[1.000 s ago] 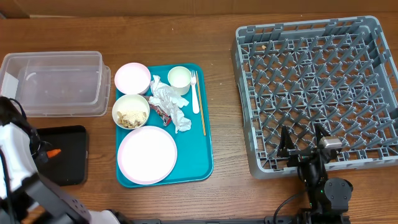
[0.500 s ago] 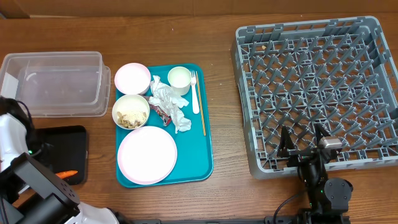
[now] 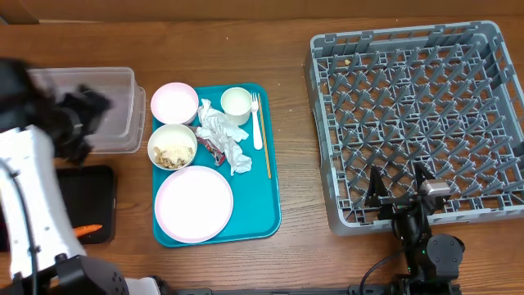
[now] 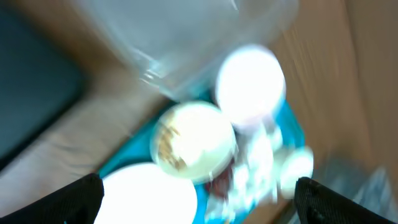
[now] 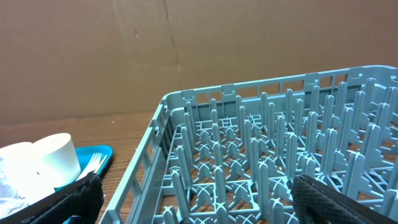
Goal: Sort waste into correct bins and load items into the dishwasher
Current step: 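Move the left gripper to the cream bowl of rice, then grip the cream bowl rim with the left gripper and lift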
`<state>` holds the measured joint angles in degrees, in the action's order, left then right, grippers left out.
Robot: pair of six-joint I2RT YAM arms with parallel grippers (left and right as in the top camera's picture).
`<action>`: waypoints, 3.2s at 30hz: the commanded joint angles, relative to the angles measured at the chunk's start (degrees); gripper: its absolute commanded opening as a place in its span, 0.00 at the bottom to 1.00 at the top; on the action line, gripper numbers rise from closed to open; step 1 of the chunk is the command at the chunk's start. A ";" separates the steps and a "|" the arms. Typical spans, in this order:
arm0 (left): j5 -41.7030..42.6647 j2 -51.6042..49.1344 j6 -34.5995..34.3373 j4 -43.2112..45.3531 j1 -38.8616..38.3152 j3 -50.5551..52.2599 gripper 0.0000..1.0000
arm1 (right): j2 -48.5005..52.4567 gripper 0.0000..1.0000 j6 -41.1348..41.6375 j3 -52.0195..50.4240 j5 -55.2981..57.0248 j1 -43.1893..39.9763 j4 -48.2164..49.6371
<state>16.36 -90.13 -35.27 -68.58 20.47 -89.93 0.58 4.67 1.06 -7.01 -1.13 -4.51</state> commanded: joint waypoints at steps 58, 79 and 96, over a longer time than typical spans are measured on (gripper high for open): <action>-18.29 -15.54 29.77 18.40 -32.37 17.51 0.69 | -0.42 1.00 0.00 -0.61 0.55 -0.28 0.28; -24.37 -15.54 27.34 22.45 -32.85 21.22 0.45 | -0.42 1.00 0.00 -0.61 0.55 -0.28 0.28; -24.33 -15.52 27.36 22.58 -32.87 21.22 0.04 | -0.42 1.00 0.00 -0.61 0.55 -0.28 0.28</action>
<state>-7.77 -105.38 -7.49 -45.93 -12.67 -69.04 0.58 4.69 1.06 -7.03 -1.15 -4.54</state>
